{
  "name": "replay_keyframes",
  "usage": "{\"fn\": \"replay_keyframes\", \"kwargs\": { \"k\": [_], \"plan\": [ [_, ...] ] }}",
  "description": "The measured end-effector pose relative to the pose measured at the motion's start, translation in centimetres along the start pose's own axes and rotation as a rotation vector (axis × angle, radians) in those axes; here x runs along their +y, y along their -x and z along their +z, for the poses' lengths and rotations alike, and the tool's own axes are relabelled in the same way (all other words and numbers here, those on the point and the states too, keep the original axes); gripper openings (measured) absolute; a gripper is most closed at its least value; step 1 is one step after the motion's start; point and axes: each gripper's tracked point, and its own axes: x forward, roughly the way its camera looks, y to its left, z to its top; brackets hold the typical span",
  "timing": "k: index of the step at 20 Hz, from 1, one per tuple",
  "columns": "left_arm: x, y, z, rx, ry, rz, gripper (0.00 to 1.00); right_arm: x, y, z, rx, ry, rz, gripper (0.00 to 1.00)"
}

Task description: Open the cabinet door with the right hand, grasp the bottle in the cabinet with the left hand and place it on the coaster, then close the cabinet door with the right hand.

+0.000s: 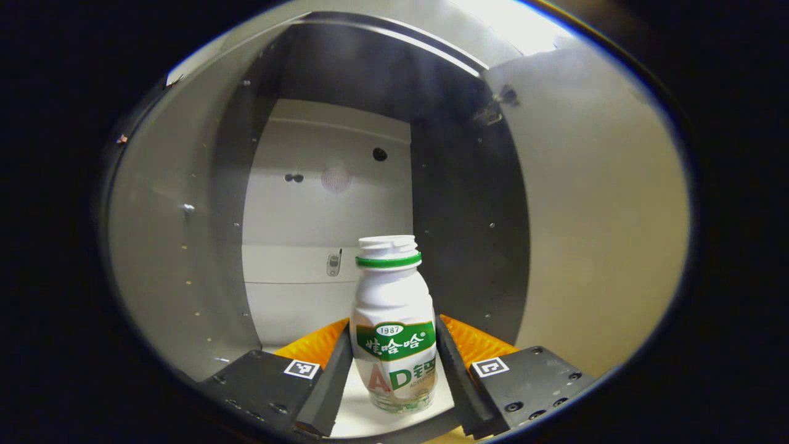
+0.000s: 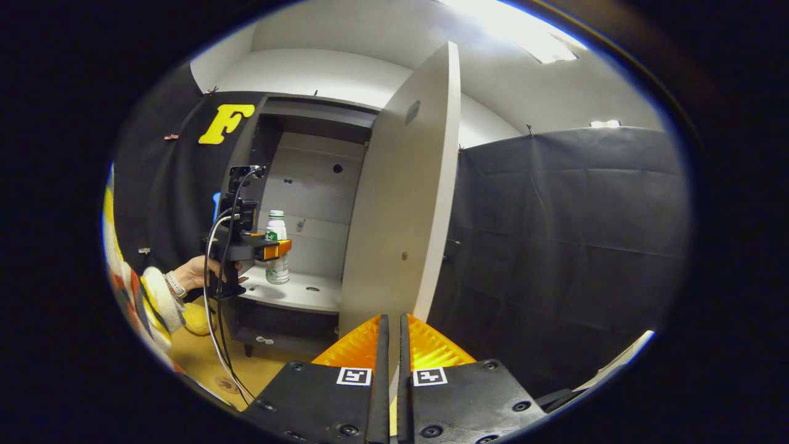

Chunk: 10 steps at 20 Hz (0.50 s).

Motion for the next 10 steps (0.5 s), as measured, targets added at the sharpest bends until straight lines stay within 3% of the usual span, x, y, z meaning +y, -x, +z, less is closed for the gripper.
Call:
{"fn": "replay_keyframes", "kwargs": {
  "k": [5,10],
  "plan": [
    [-0.1,7.8,1.6,-0.019,-0.049,0.052,0.75,3.8,0.2,0.4,-0.036,-0.02,0.213,0.1],
    [0.4,15.7,-0.2,0.02,-0.046,0.16,0.76,7.9,-0.3,0.2,-0.052,-0.011,0.475,0.1]
  ]
}}
